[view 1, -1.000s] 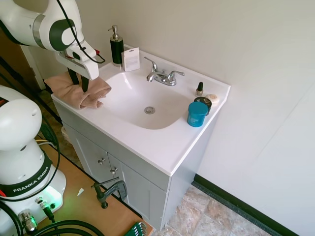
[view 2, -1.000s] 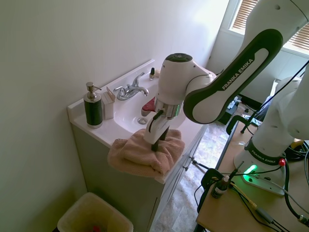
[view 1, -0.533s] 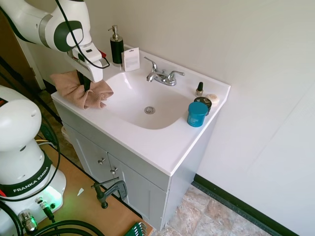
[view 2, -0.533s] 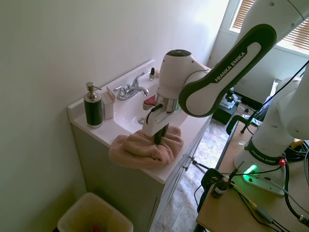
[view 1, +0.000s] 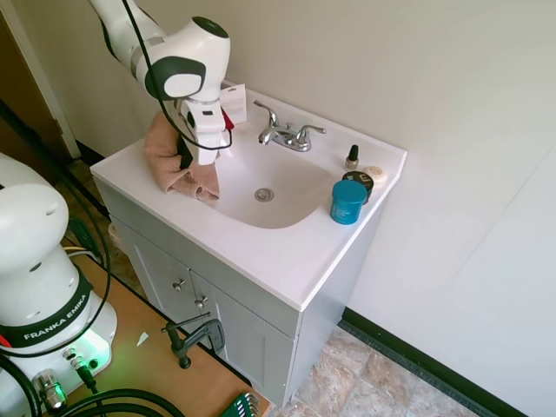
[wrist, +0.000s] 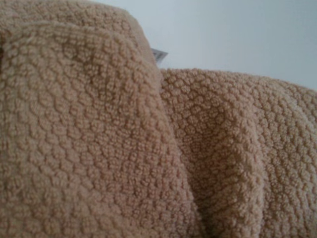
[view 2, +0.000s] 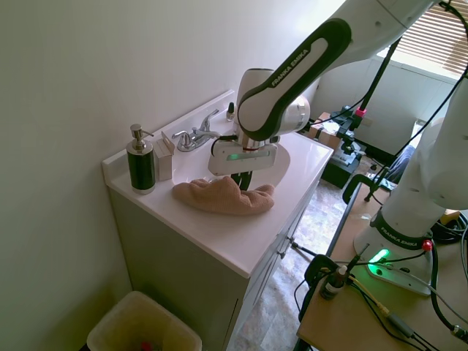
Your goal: Sanitize the sink
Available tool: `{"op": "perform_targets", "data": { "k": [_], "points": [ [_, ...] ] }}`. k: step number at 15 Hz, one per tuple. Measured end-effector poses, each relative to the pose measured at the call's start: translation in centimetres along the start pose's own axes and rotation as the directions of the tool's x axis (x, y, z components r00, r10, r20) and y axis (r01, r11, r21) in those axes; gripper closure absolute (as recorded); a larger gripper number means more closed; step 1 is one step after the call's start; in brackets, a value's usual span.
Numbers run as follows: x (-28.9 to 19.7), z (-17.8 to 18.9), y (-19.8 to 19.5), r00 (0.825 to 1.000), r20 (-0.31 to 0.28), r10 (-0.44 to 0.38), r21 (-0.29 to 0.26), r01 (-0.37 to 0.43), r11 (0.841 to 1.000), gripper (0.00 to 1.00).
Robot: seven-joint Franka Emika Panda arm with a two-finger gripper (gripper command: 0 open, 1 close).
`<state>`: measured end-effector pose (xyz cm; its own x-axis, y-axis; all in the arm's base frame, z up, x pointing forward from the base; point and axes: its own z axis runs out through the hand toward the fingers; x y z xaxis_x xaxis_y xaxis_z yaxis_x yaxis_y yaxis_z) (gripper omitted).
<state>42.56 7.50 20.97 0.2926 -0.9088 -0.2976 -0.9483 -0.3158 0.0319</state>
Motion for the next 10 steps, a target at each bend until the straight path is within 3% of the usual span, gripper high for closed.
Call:
{"op": "perform_targets", "data": {
  "k": [2, 5, 10],
  "points": [
    [1.1, 0.9, -0.2, 1.0, 0.005, -0.006, -0.023, 0.006, 1.0, 1.0],
    [2.1, 1.9, 0.1, 0.994, -0.06, -0.093, -0.065, 0.089, 0.994, 1.0],
    [4.7, 2.6, 2.5, 0.954, -0.208, -0.216, -0.068, 0.206, 0.976, 1.0]
  ]
}}
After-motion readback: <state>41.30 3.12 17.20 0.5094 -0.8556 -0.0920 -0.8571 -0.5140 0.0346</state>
